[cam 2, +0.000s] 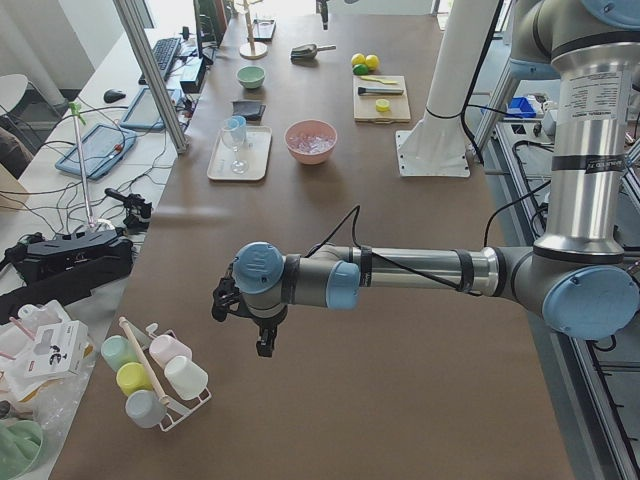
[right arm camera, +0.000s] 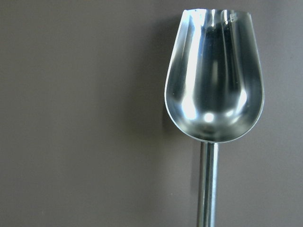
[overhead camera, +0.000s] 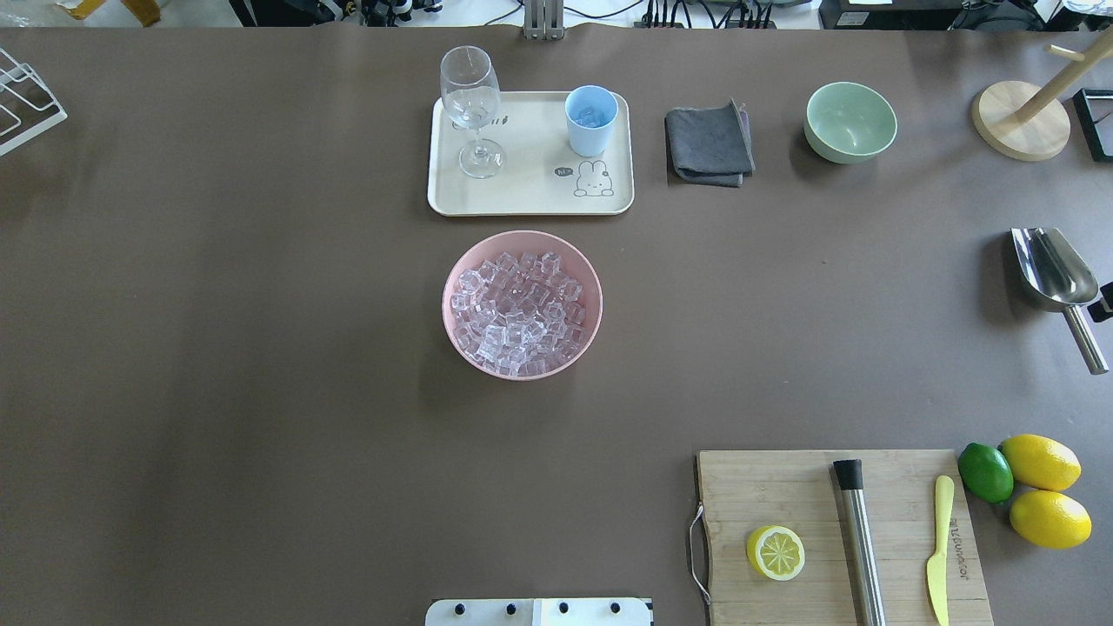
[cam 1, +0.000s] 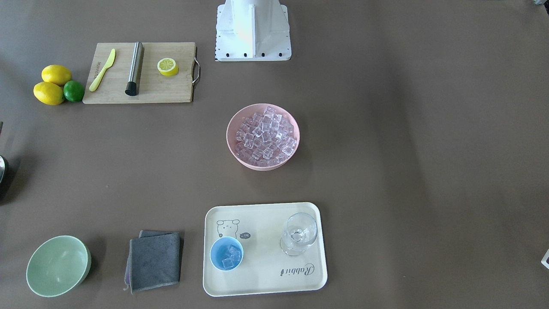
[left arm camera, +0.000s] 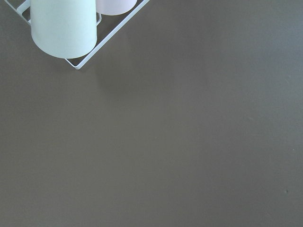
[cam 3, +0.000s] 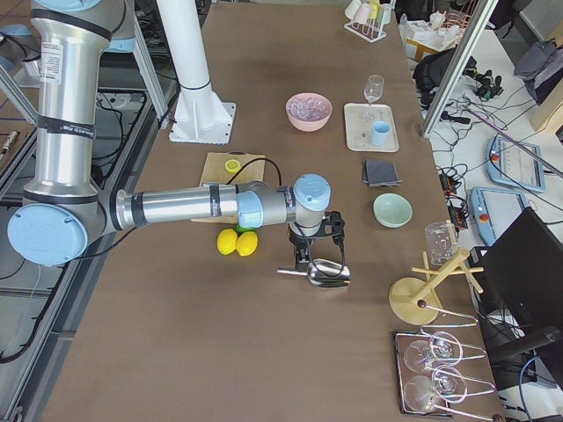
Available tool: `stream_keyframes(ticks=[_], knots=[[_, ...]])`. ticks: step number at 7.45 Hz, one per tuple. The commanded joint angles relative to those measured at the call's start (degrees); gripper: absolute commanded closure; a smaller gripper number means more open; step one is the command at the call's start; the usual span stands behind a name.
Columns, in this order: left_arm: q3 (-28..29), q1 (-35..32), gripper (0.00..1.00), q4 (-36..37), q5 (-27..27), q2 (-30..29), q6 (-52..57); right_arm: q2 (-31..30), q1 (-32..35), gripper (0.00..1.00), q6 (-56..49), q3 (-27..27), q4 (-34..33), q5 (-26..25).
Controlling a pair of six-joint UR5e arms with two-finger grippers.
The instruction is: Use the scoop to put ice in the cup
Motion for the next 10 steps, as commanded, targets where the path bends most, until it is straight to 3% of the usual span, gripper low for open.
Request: stream_keyframes(ticks=[1,4,10], knots=[[0.6,0.0,0.01,0.0,0.0,-0.1,0.0,2.5,10.4,0.01,-16.9,0.3,-14.7,-0.3],[0.6,0.0,0.01,0.0,0.0,-0.2,0.0,1.0,15.0,0.01,-18.2,-1.8,-15.3,-4.3],[0.6,0.0,0.01,0.0,-0.1,-0.2,-0.1,0.7,16.7,0.01,-20.2,-2.6,-15.4,-3.9]])
